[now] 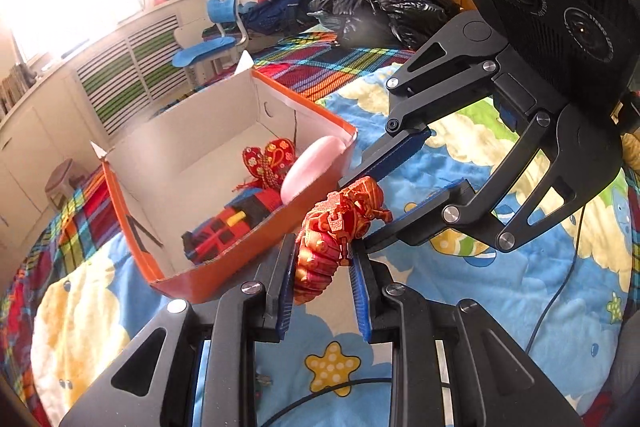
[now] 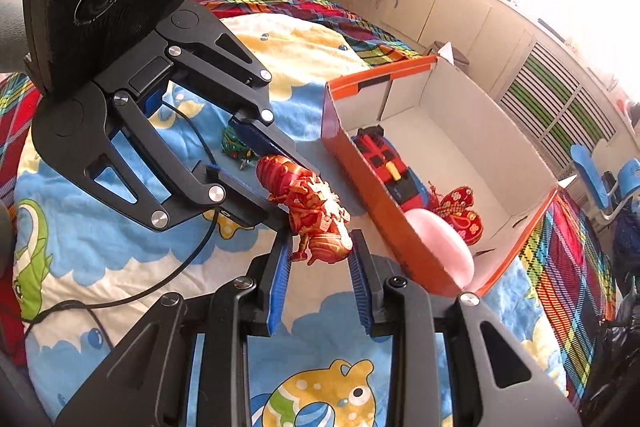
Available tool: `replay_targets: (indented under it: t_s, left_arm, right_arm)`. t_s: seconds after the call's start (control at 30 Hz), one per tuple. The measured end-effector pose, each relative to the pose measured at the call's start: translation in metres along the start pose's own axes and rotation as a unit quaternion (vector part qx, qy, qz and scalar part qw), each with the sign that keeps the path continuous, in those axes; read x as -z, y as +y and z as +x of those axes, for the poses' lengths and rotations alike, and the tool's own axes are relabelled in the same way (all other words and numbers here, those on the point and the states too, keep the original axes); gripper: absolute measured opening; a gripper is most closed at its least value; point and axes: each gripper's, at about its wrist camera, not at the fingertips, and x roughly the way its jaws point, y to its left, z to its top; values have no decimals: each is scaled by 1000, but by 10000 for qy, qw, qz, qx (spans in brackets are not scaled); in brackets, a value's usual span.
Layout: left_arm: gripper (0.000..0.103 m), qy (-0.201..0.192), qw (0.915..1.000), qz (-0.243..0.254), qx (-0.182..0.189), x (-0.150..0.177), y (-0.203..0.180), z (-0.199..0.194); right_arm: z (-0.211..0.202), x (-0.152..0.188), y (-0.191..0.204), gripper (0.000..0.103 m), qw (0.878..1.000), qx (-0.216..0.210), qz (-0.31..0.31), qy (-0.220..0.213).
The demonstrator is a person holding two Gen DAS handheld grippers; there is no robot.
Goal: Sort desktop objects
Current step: 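Carry the lobster toy into the orange box and open both grippers, then withdraw both grippers from the box toward the green tin frog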
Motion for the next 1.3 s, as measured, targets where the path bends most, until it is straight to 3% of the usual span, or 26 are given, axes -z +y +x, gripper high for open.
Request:
replay_targets:
  t_s: [0.37, 0.8, 0.9, 0.97, 1.03, 1.07, 1.23, 1.3]
  left_arm:
    - [22, -91, 9996, -263, -54, -38, 59, -7]
    - [23, 258, 9959, -852, 137, -19, 88, 48]
    - [32, 366, 9949, -920, 204, -18, 88, 53]
    - [47, 367, 9951, -892, 222, -18, 86, 53]
    - [54, 291, 9958, -860, 153, -19, 84, 51]
    - [59, 279, 9958, -866, 100, -19, 84, 51]
    - [60, 170, 9927, -1191, 77, -17, 95, 43]
    - [60, 78, 9918, -1276, 44, -15, 99, 34]
  right_arm:
    - [3, -60, -47, 27, 9997, 99, 141, -172]
    - [54, -57, -86, 27, 9974, 13, 700, 166]
    - [58, -53, -87, 27, 9975, -7, 680, 210]
    - [59, -51, -89, 27, 9969, 24, 757, 232]
    - [60, -49, -93, 27, 9956, -66, 914, 218]
    - [62, -48, -94, 32, 9952, -75, 953, 229]
    - [64, -45, -95, 36, 9941, -69, 1042, 294]
    - [60, -45, -95, 55, 9939, 149, 1066, 254]
